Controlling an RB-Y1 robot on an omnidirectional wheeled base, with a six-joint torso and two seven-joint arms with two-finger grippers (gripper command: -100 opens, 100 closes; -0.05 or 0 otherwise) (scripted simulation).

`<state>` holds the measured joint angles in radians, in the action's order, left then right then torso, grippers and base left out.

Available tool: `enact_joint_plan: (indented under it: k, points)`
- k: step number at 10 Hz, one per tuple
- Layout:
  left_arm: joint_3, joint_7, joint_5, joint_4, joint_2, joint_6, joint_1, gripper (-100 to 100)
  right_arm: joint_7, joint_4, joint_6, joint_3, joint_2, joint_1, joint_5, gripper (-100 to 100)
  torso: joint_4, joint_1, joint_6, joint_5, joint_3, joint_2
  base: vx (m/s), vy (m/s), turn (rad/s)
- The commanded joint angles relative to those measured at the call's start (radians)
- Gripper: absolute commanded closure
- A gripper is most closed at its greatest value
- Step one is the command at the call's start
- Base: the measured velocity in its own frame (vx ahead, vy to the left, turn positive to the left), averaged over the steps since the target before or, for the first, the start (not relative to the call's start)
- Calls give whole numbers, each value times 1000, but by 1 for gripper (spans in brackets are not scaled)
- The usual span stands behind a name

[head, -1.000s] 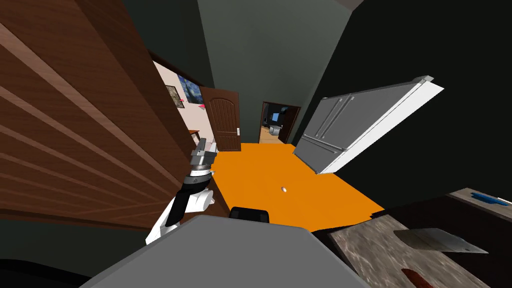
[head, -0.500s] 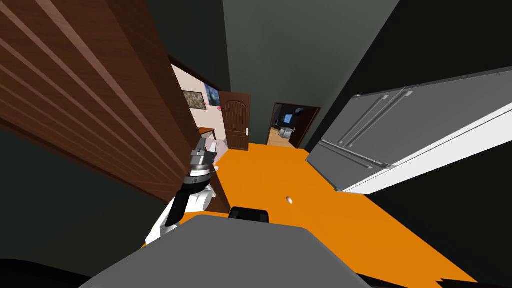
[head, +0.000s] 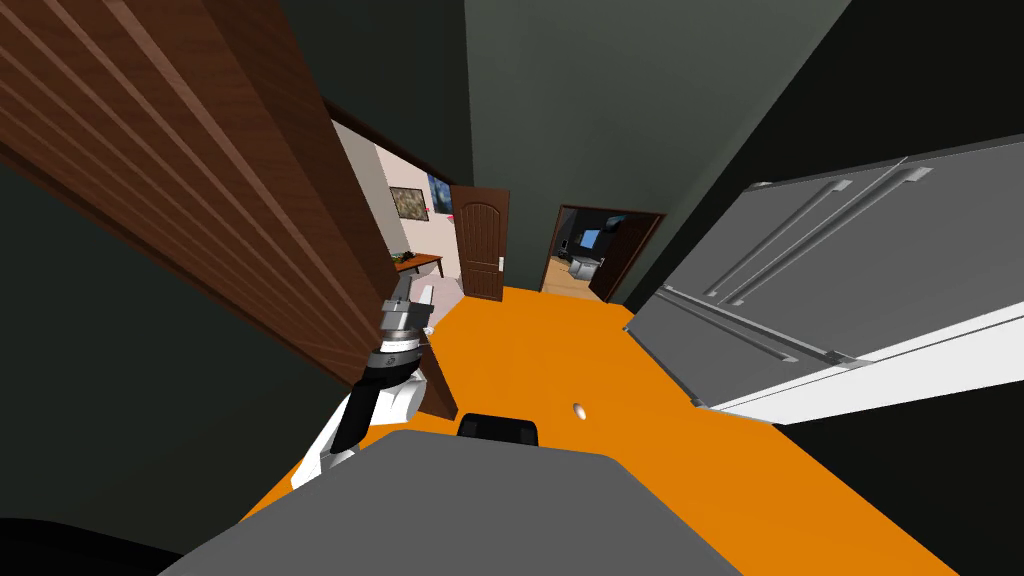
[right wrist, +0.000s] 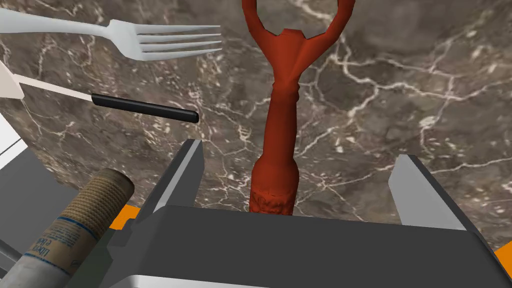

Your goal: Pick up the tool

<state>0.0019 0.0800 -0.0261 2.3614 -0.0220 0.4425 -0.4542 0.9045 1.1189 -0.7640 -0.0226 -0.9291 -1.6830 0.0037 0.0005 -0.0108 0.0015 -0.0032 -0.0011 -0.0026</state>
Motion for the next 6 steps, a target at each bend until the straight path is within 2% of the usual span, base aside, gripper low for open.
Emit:
enact_joint_plan:
  k: [1, 3, 5, 6]
  points:
    - [0, 0, 0, 0, 0, 0, 0, 0, 19, 27, 8, 11, 2, 34, 4, -100, 0, 0, 0, 0, 0, 0, -24, -125, 94]
    - [0, 0, 0, 0, 0, 0, 0, 0, 19, 27, 8, 11, 2, 34, 4, -100, 0, 6, 1, 1, 1, 2, -18, -39, 3]
    - [0, 0, 0, 0, 0, 0, 0, 0, 30, 53, 12, 31, 12, 87, 13, -100, 0, 10, 1, 3, 1, 1, -8, -30, 40]
    - [0, 0, 0, 0, 0, 0, 0, 0, 24, 36, 10, 29, 7, 83, 12, -100, 0, 9, 1, 2, 0, 1, -2, -18, 14]
